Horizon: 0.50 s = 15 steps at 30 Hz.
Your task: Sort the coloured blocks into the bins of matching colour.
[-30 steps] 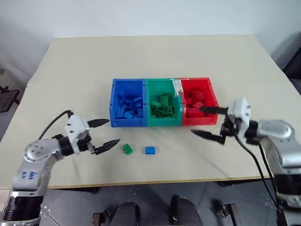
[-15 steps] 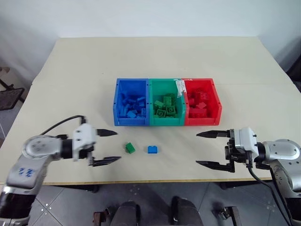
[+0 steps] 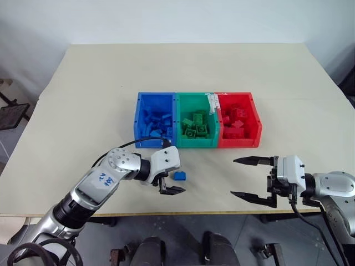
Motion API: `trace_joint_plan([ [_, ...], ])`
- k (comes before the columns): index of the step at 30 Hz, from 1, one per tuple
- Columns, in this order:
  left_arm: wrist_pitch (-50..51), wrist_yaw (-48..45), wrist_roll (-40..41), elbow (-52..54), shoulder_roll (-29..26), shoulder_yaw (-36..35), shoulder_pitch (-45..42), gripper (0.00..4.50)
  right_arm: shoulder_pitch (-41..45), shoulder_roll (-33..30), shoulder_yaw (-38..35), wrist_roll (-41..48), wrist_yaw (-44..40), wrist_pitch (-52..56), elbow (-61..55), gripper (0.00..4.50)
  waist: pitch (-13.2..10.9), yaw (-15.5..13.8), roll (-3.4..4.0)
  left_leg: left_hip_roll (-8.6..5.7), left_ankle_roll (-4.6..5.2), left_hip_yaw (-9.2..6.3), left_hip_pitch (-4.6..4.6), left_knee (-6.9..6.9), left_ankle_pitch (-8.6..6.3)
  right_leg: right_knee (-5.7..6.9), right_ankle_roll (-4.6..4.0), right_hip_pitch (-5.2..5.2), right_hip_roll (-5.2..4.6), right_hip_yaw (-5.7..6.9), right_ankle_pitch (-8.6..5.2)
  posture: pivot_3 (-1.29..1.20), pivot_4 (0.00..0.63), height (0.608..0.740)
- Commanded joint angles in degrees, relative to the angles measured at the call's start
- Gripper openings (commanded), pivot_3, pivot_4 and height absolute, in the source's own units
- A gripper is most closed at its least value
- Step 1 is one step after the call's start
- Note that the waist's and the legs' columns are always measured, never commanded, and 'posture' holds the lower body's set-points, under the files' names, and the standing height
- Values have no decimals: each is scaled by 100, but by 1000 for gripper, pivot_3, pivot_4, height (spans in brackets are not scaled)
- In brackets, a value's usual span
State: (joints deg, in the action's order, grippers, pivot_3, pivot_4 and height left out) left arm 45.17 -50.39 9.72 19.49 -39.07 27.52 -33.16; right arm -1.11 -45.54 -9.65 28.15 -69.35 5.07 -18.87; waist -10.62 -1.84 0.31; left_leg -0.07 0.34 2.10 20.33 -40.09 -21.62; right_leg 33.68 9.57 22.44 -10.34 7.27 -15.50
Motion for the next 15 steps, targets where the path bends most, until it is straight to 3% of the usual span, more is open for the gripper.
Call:
trace_joint_plan([
  [1,-75,-244,-114,26,-99,120,-92,2670,-107,-115,-269,13,86,-63,-191,4500,0,2,0,-1,1,2,0,0,-1,-3,0,0,0,-3,0,0,150,740],
  [7,-120,-178,-111,-52,110,-68,-31,929,-156,-90,-278,-26,146,-144,-155,4500,0,9,0,0,2,1,0,1,-1,-1,0,1,0,-1,0,0,150,740],
  [12,-419,9,-30,-62,288,-458,188,929,-181,-28,-272,-2,210,-212,-148,4500,0,21,0,0,2,1,0,2,-1,-1,0,1,0,-1,0,0,150,740],
  [15,-583,1197,312,-148,1073,-2055,422,929,-246,189,-455,123,497,-311,-318,4500,-2,14,-3,1,2,-1,0,-1,-1,5,0,1,0,-1,0,0,150,740],
])
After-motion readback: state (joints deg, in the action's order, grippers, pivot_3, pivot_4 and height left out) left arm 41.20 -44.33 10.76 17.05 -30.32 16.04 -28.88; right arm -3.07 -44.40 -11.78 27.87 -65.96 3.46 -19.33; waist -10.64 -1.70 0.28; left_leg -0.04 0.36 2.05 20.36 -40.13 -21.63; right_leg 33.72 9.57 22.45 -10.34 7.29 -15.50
